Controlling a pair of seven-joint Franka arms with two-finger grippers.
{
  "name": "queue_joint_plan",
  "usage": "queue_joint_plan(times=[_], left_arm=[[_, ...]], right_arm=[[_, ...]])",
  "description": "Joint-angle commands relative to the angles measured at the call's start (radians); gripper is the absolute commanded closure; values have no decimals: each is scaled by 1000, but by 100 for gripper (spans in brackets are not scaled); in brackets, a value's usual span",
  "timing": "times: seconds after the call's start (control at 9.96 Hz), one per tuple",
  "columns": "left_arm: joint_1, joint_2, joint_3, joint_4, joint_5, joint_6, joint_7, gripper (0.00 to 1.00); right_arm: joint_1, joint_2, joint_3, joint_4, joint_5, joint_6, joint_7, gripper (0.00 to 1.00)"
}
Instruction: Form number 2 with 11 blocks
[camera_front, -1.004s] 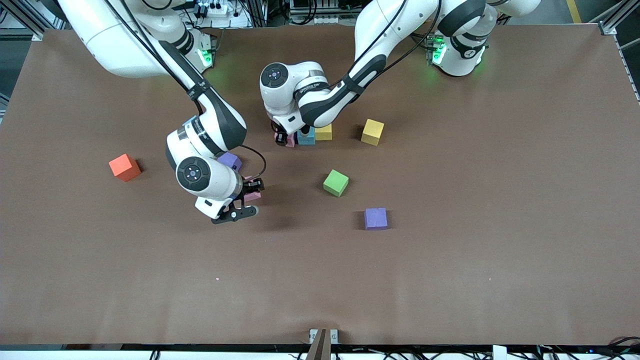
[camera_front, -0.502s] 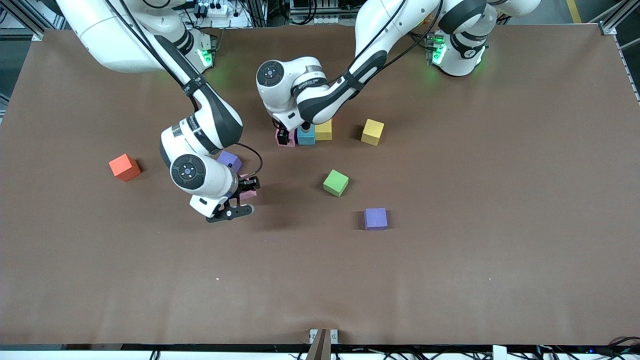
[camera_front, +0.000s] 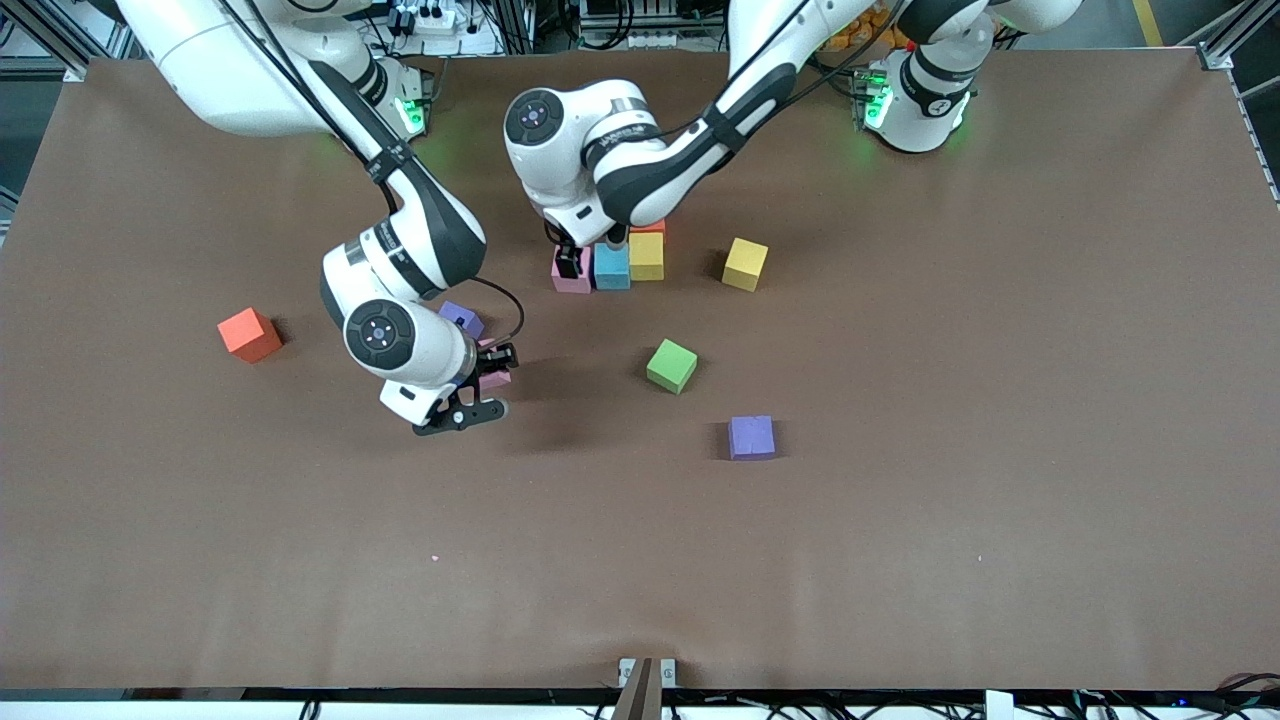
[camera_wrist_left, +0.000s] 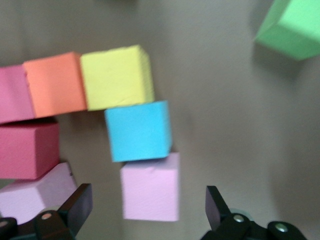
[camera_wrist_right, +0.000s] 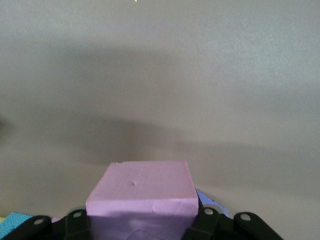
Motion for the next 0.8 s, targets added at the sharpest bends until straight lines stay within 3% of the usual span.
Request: queue_joint_plan(times=[0.0, 0.2, 0.5, 0.7], left_arm=[[111, -48, -4, -22, -25, -28, 119, 0], [192, -59, -3, -25, -22, -68, 271, 0], [323, -56, 0, -34, -8, -84, 487, 0], [412, -44, 3, -27, -14, -47, 509, 0]], right_arm=[[-8, -115, 5, -187, 82, 143, 13, 54], [31, -158, 14, -273, 85, 225, 149, 54], [133, -159, 16, -278, 84, 298, 373, 55], [137, -152, 16, -288, 84, 349, 421, 55]])
